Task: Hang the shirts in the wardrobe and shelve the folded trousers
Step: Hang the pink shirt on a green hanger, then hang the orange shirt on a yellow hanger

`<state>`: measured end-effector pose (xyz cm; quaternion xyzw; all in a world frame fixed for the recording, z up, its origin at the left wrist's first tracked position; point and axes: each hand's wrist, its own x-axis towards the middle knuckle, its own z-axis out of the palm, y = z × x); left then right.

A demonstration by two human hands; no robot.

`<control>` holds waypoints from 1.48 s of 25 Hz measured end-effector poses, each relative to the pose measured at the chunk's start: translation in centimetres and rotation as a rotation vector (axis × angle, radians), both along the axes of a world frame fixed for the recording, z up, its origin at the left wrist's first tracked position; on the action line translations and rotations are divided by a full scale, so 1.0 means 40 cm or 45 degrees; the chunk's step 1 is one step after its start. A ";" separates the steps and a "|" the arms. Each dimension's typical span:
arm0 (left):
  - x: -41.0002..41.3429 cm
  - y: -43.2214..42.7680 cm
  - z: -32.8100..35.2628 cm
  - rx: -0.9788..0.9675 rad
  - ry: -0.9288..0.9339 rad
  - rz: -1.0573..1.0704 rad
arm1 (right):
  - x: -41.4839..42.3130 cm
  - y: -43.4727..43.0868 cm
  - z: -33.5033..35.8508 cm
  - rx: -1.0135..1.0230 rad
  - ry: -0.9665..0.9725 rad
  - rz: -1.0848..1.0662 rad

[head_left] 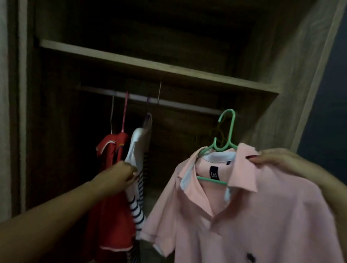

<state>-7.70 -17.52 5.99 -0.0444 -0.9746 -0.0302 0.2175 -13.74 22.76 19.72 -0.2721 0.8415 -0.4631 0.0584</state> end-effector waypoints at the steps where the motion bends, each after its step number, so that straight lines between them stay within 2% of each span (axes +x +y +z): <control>1: 0.018 -0.002 0.004 -0.013 0.021 -0.019 | 0.011 -0.046 0.013 -0.044 0.053 -0.063; 6: 0.106 0.017 0.031 0.081 0.089 -0.127 | -0.067 -0.287 0.001 -0.227 0.164 -0.222; 12: 0.241 0.036 0.066 0.225 0.207 -0.125 | -0.188 -0.465 -0.054 0.011 0.372 -0.314; 16: 0.336 0.012 0.031 0.382 0.176 0.031 | -0.249 -0.496 -0.135 0.109 0.401 -0.278; 18: 0.394 -0.006 -0.006 0.465 0.147 0.116 | -0.249 -0.507 -0.166 0.132 0.577 -0.314; 21: 0.481 -0.031 -0.049 0.683 0.129 0.267 | -0.163 -0.537 -0.204 0.006 1.101 -0.434; 23: 0.542 -0.058 -0.080 0.837 0.159 0.413 | -0.044 -0.588 -0.233 -0.216 1.260 -0.175; 26: 0.667 -0.093 -0.128 1.173 0.205 0.579 | 0.165 -0.688 -0.311 -0.435 1.123 0.215; 28: 0.782 -0.115 -0.166 1.248 0.263 0.721 | 0.297 -0.762 -0.376 -0.531 1.021 0.380; 31: 1.004 -0.180 -0.226 1.160 0.343 1.055 | 0.483 -0.895 -0.481 -0.522 0.767 0.674; 33: 1.191 -0.257 -0.272 1.078 0.353 1.302 | 0.625 -1.003 -0.552 -0.410 0.635 0.849; 37: 1.545 -0.428 -0.370 0.896 0.483 1.820 | 0.895 -1.224 -0.667 -0.273 0.514 1.221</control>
